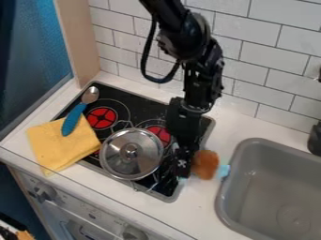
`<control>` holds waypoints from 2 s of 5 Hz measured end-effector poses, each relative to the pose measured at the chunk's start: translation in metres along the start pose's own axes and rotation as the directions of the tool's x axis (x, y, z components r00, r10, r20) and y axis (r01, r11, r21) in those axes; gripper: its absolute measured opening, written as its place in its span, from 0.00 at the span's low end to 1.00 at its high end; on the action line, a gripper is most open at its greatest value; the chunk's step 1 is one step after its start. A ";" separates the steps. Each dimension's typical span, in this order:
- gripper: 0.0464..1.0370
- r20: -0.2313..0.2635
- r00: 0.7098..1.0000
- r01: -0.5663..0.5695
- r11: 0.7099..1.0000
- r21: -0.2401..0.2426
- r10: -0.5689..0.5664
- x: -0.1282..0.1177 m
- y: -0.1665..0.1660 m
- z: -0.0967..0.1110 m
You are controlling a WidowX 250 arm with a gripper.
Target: Move the toy from the right side of the stove to the upper center of the stove
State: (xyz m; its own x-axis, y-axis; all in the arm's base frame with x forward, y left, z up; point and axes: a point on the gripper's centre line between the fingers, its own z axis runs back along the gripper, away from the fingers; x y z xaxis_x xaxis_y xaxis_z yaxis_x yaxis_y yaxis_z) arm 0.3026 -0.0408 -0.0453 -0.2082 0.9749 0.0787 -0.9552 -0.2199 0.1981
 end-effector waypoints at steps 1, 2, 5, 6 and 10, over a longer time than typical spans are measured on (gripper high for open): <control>0.62 -0.023 0.999 -0.024 1.000 -0.014 0.024 -0.003 -0.002 0.000; 0.39 -0.016 0.999 -0.046 0.999 -0.025 0.045 -0.001 -0.004 -0.001; 0.28 -0.084 0.987 -0.145 0.981 -0.127 0.135 0.026 -0.016 0.038; 0.28 -0.126 0.972 -0.221 0.959 -0.180 0.200 0.048 -0.037 0.065; 0.28 -0.059 0.895 -0.444 0.867 -0.225 0.442 0.153 -0.089 0.053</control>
State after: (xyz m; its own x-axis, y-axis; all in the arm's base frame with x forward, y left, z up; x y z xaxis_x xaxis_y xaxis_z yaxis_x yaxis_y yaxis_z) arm 0.3672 0.1264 0.0010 -0.6214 0.7771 0.1000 -0.7835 -0.6158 -0.0833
